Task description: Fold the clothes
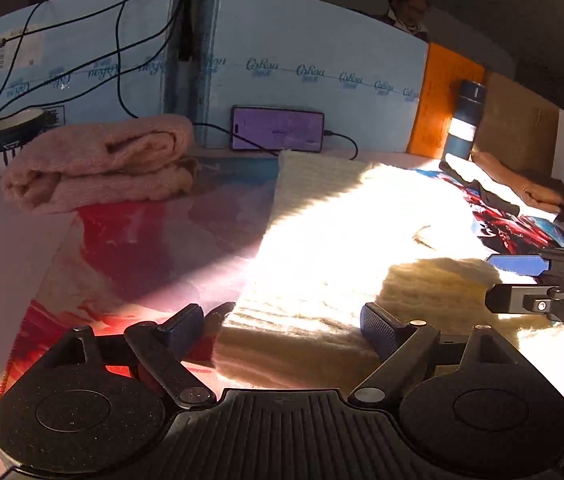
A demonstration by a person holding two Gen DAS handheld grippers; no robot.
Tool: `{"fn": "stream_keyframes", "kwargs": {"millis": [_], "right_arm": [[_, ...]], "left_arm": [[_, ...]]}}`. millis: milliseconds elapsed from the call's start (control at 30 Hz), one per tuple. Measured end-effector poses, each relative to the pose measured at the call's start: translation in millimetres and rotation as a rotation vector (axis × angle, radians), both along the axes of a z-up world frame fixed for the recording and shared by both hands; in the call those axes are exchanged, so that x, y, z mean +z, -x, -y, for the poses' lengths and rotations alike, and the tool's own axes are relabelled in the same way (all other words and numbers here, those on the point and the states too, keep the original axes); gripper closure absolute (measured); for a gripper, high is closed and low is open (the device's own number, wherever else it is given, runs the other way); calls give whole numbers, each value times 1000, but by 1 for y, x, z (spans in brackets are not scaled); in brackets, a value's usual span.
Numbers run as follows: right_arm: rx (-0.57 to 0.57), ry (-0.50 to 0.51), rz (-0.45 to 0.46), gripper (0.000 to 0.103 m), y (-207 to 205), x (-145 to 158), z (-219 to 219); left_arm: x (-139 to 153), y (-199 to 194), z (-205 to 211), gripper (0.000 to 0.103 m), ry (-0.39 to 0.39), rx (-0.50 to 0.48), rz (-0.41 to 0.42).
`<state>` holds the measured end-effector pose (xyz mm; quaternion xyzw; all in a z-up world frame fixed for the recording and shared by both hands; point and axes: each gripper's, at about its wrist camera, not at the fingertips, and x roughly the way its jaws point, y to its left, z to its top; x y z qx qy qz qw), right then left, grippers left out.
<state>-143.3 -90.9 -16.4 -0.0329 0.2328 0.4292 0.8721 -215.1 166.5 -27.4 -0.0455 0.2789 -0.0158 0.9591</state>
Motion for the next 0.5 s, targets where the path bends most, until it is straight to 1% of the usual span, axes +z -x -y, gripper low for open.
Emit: {"fn": "stream_keyframes", "kwargs": {"millis": [33, 67, 100, 133, 167, 267, 333, 433, 500], "right_arm": [[-8, 30, 33, 43, 4, -1, -3], [-44, 23, 40, 57, 3, -1, 1], [-85, 9, 44, 62, 1, -1, 6], [-126, -4, 47, 75, -1, -1, 11], [-168, -18, 50, 82, -2, 0, 17], [-292, -60, 60, 86, -7, 1, 33], [-374, -88, 67, 86, -11, 2, 44], [-498, -130, 76, 86, -16, 3, 60], [-588, -183, 19, 86, -21, -2, 82]], "left_arm": [[-1, 1, 4, 16, -7, -11, 2], [-1, 3, 7, 16, -14, -22, 3], [-2, 4, 11, 16, -22, -33, 5], [-2, 5, 15, 16, -29, -44, 6], [-3, 7, 19, 16, -36, -55, 8], [-2, 9, 32, 16, -18, -130, 4], [-3, 9, 45, 16, -7, -195, 2], [-3, 8, 60, 15, 4, -265, 4], [-3, 6, 66, 15, 1, -299, 5]]}}
